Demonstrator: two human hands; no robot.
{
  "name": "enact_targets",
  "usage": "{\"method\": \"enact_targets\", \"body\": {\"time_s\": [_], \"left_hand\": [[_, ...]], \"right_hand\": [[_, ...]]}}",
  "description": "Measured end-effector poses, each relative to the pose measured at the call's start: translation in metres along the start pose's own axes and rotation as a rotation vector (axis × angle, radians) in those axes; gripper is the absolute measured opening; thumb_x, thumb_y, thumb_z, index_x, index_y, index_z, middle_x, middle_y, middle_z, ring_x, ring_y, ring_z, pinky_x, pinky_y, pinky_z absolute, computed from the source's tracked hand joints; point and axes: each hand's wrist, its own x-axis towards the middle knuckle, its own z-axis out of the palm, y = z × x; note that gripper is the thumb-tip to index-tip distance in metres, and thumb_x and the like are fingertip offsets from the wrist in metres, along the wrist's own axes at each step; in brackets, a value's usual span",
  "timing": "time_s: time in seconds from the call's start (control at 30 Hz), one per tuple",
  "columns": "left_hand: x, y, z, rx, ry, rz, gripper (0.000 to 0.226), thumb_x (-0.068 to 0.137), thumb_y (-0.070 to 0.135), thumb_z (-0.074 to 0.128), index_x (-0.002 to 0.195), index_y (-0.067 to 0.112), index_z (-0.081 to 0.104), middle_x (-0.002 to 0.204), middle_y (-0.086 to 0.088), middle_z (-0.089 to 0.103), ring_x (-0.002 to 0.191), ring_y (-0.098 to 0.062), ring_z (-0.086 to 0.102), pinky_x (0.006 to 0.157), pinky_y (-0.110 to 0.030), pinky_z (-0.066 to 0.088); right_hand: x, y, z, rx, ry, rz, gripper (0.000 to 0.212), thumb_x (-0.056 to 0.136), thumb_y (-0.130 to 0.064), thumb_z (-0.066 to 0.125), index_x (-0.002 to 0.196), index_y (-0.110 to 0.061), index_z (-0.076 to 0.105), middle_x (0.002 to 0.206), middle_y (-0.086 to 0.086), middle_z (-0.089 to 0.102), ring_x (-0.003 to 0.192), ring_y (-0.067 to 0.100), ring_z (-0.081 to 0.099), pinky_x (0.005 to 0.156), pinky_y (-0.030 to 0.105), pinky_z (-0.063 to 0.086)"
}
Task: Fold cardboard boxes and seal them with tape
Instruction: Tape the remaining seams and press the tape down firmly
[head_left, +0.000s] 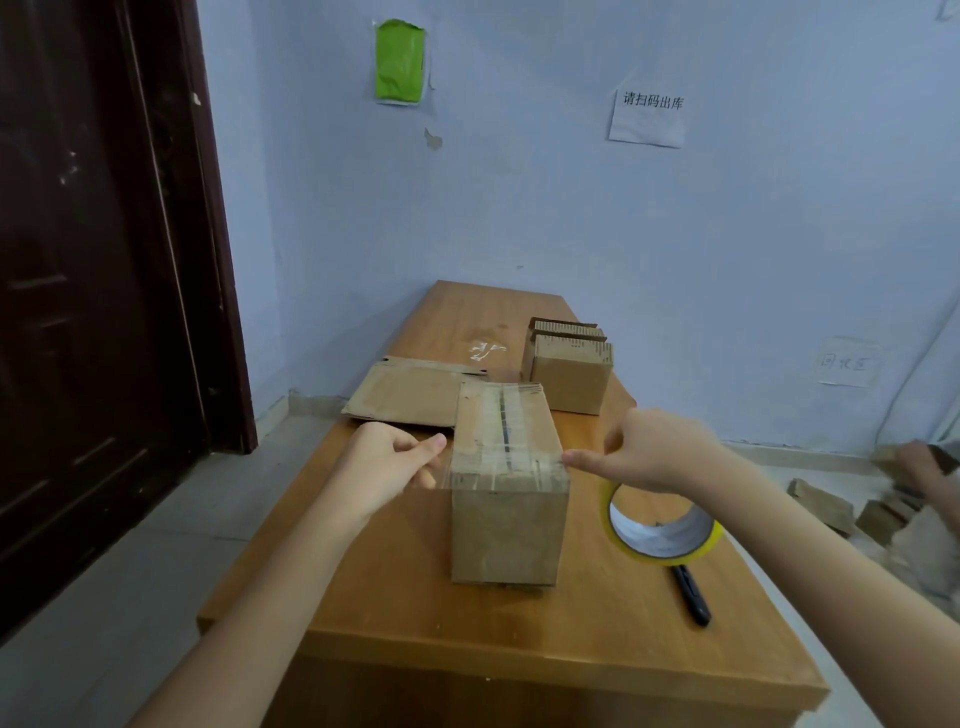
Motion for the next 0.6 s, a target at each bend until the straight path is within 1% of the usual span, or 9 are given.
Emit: {"method": "enact_targets", "body": {"time_s": [0.07, 0.13, 0.23, 0.3, 0.4, 0.47, 0.5, 0.6], "left_hand": [[-0.001, -0.001, 0.004, 0.001, -0.001, -0.013, 0.032, 0.092, 0.036, 0.058, 0.07, 0.016, 0.069, 0.06, 0.004, 0.066, 0.056, -0.006, 0.051, 0.062, -0.023, 0.04], [-0.001, -0.003, 0.01, -0.01, -0.012, -0.027, 0.036, 0.092, 0.035, 0.057, 0.067, 0.012, 0.067, 0.061, 0.005, 0.065, 0.057, -0.006, 0.05, 0.062, -0.022, 0.039], [0.0, -0.006, 0.02, -0.049, -0.021, -0.043, 0.04, 0.092, 0.037, 0.057, 0.074, 0.004, 0.072, 0.06, 0.006, 0.065, 0.062, -0.012, 0.055, 0.065, -0.027, 0.042], [0.0, -0.01, 0.026, -0.079, -0.006, -0.049, 0.042, 0.092, 0.039, 0.057, 0.075, 0.004, 0.072, 0.058, 0.005, 0.064, 0.066, -0.016, 0.057, 0.063, -0.027, 0.043], [-0.002, -0.016, 0.033, -0.107, 0.051, -0.053, 0.043, 0.093, 0.039, 0.055, 0.073, 0.005, 0.071, 0.054, 0.005, 0.061, 0.059, -0.013, 0.054, 0.058, -0.025, 0.042], [-0.004, -0.019, 0.037, -0.085, 0.096, -0.028, 0.046, 0.092, 0.044, 0.054, 0.067, 0.009, 0.069, 0.052, 0.005, 0.06, 0.054, -0.011, 0.052, 0.06, -0.028, 0.042], [-0.005, -0.02, 0.039, -0.022, 0.131, -0.007, 0.047, 0.092, 0.048, 0.052, 0.063, 0.014, 0.068, 0.051, 0.007, 0.06, 0.053, -0.01, 0.052, 0.06, -0.028, 0.042], [-0.015, -0.015, 0.045, 0.37, 0.324, 0.07, 0.047, 0.093, 0.056, 0.041, 0.061, 0.025, 0.059, 0.052, 0.011, 0.057, 0.05, -0.001, 0.049, 0.051, -0.021, 0.03]], "right_hand": [[0.002, 0.002, 0.002, 0.009, -0.023, -0.002, 0.068, 0.076, -0.081, 0.039, 0.052, -0.018, 0.035, 0.048, -0.005, 0.035, 0.048, 0.014, 0.039, 0.05, 0.025, 0.033], [0.001, 0.004, 0.001, 0.018, -0.047, -0.003, 0.068, 0.078, -0.079, 0.041, 0.052, -0.017, 0.033, 0.048, -0.005, 0.033, 0.047, 0.014, 0.036, 0.049, 0.025, 0.03], [0.001, 0.008, 0.001, 0.026, -0.073, 0.007, 0.068, 0.077, -0.079, 0.041, 0.052, -0.016, 0.034, 0.048, -0.005, 0.034, 0.047, 0.014, 0.036, 0.048, 0.024, 0.029], [0.003, 0.008, 0.005, 0.036, -0.093, 0.013, 0.07, 0.074, -0.083, 0.039, 0.052, -0.017, 0.037, 0.049, -0.005, 0.035, 0.048, 0.014, 0.038, 0.049, 0.024, 0.03], [0.006, 0.007, 0.012, 0.082, -0.125, 0.01, 0.074, 0.068, -0.089, 0.035, 0.05, -0.018, 0.032, 0.048, -0.005, 0.03, 0.046, 0.015, 0.034, 0.049, 0.026, 0.028], [0.006, 0.007, 0.014, 0.106, -0.138, 0.014, 0.074, 0.067, -0.09, 0.035, 0.05, -0.018, 0.028, 0.047, -0.006, 0.027, 0.044, 0.014, 0.03, 0.048, 0.025, 0.025], [0.006, 0.007, 0.014, 0.106, -0.141, 0.018, 0.074, 0.065, -0.09, 0.035, 0.049, -0.018, 0.029, 0.046, -0.006, 0.027, 0.044, 0.014, 0.03, 0.048, 0.026, 0.025], [0.008, 0.009, 0.013, 0.092, -0.141, 0.023, 0.075, 0.062, -0.093, 0.035, 0.046, -0.019, 0.036, 0.045, -0.006, 0.032, 0.045, 0.015, 0.036, 0.049, 0.026, 0.029]]}}
